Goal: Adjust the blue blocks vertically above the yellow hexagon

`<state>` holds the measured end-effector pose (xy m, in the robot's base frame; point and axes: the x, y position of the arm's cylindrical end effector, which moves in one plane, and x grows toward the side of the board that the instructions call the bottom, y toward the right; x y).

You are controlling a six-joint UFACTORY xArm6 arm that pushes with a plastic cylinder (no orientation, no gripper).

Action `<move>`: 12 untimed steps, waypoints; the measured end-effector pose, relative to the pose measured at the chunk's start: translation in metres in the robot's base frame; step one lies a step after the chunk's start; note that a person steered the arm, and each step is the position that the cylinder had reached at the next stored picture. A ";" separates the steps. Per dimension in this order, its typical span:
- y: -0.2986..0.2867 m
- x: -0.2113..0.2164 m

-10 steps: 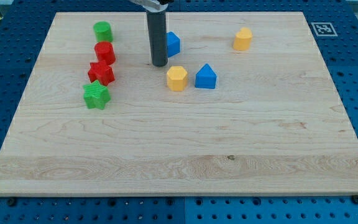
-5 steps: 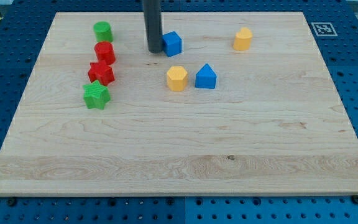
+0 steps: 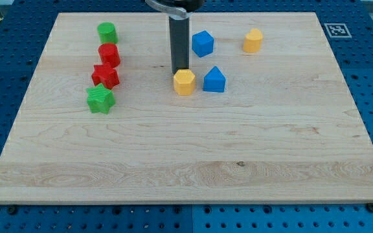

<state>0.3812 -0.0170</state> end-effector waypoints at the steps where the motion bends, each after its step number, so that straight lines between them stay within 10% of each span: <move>1: 0.000 0.016; 12: 0.114 0.023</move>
<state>0.4041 0.0965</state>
